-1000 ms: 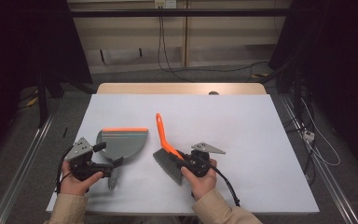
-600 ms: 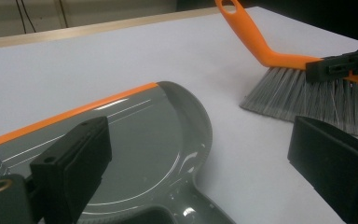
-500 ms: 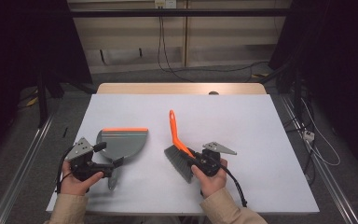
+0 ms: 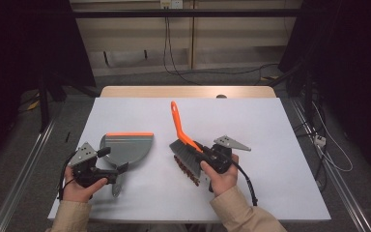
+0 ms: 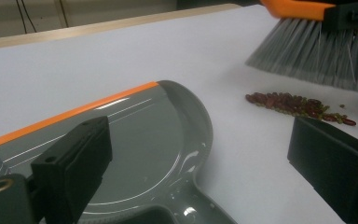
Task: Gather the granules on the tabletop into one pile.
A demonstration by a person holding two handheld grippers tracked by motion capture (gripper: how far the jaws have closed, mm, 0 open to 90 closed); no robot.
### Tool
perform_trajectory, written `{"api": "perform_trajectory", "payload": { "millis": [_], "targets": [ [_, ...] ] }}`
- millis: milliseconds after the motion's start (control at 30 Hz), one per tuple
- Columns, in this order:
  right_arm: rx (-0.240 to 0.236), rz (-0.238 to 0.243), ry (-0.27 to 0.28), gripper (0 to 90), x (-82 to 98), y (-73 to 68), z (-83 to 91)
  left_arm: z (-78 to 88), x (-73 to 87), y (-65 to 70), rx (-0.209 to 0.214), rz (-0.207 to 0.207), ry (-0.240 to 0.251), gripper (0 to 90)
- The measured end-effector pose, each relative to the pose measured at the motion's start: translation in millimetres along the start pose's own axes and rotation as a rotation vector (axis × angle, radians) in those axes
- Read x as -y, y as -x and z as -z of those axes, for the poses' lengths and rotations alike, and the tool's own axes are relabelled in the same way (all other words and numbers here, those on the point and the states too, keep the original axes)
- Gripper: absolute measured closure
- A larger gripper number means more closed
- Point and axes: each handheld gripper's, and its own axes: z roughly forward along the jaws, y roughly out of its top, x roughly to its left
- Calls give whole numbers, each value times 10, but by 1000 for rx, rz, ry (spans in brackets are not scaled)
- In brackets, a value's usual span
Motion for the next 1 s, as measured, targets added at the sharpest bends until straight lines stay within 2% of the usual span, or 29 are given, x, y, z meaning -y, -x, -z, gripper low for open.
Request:
{"api": "perform_trajectory", "payload": {
  "millis": [33, 133, 233, 333, 400, 567, 633, 767, 1000],
  "targets": [
    [10, 12, 3, 711, -20, 28, 12, -2, 0, -2, 0, 1, 1, 63],
    [60, 99, -2, 711, -73, 153, 54, -6, 1, -3, -1, 4, 1, 63],
    [97, 163, -16, 711, -82, 272, 78, -7, 2, -3, -1, 3, -2, 63],
    [130, 201, -22, 711, -76, 383, 89, -13, 3, -5, -1, 4, -4, 63],
    [135, 225, -25, 711, -74, 446, 85, -18, 5, -6, -1, 2, -7, 63],
    [131, 247, -59, 711, -34, 530, 34, -24, 8, -3, 0, 4, -8, 63],
    [126, 263, -89, 710, 0, 541, 13, -22, 8, -6, -1, 4, -9, 63],
    [125, 294, -99, 708, 12, 531, 15, -22, 9, -3, -1, 3, -9, 63],
    [87, 270, -159, 696, -44, 542, 42, -17, 3, -2, -1, -5, -10, 64]
  ]
}}
